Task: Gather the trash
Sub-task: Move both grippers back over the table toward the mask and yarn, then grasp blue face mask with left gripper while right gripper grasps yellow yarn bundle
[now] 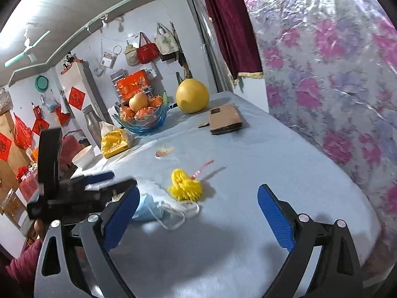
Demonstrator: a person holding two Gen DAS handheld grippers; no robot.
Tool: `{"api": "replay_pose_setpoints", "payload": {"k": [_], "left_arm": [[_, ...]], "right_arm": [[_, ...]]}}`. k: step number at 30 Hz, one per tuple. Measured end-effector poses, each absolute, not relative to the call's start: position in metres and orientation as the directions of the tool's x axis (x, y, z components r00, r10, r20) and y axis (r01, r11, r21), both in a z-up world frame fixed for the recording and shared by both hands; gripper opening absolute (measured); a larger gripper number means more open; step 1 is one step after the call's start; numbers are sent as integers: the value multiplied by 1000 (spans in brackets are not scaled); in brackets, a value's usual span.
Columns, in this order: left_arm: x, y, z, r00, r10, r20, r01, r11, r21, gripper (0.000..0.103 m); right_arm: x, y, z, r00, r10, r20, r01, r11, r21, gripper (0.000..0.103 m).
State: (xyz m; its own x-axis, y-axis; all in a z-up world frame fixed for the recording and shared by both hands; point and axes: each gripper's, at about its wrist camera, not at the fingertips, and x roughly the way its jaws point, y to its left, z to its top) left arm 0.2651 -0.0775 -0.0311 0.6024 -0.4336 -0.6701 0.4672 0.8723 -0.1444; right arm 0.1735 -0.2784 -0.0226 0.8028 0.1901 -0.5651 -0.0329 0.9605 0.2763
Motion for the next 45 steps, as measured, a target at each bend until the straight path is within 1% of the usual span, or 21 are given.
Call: {"api": "replay_pose_setpoints", "payload": {"k": [1,5,10,12,13,15,19,22,23,24,25,27,30,34,39,45], "left_arm": [[266,-81,-35,579,-439,-687,479,865,-148,96],[263,-94,-44,557,-410,-722,504,858,-99,96],[259,-104,-53,546,-383,-745,532,846,-45,94],[261,-106,-57,529,-375,-761,537,843,-41,88],[262,-106,-59,521,-372,-768,537,842,-43,86],[266,-107,-64,501,-363,-786,537,842,-47,78],[273,-104,-70,464,-358,-811,526,847,-73,71],[274,-103,-71,455,-362,-814,525,847,-83,64],[274,-103,-71,457,-360,-813,526,847,-80,59],[274,-103,-71,459,-361,-812,527,846,-78,52],[272,-103,-70,461,-361,-811,529,845,-76,49],[272,-103,-70,460,-365,-810,526,846,-83,40],[272,-101,-70,462,-365,-809,515,852,-90,37],[272,-100,-69,473,-354,-806,498,863,-87,34],[269,-100,-66,507,-327,-798,476,878,-57,31],[268,-99,-65,533,-301,-791,459,888,-29,30]], "right_arm": [[179,-277,-24,800,190,-568,-36,962,271,94],[202,-276,-27,774,183,-605,-39,969,243,94],[222,-282,-29,750,218,-624,-49,960,276,94],[228,-282,-32,741,229,-631,-55,958,283,94],[230,-281,-34,734,234,-638,-59,957,284,94],[238,-275,-39,711,245,-659,-70,958,280,94],[249,-263,-48,673,241,-699,-95,966,242,94],[255,-256,-52,662,233,-712,-107,970,218,94],[257,-254,-54,658,233,-716,-110,970,215,94],[259,-253,-55,654,233,-720,-111,971,213,94],[261,-252,-56,650,233,-724,-111,971,212,94],[266,-251,-59,636,238,-734,-112,970,217,94],[271,-247,-62,621,242,-746,-118,969,216,94],[276,-237,-63,610,226,-760,-140,974,178,94],[281,-228,-66,585,231,-777,-159,973,169,94],[284,-224,-67,578,224,-785,-165,974,157,93]]}}
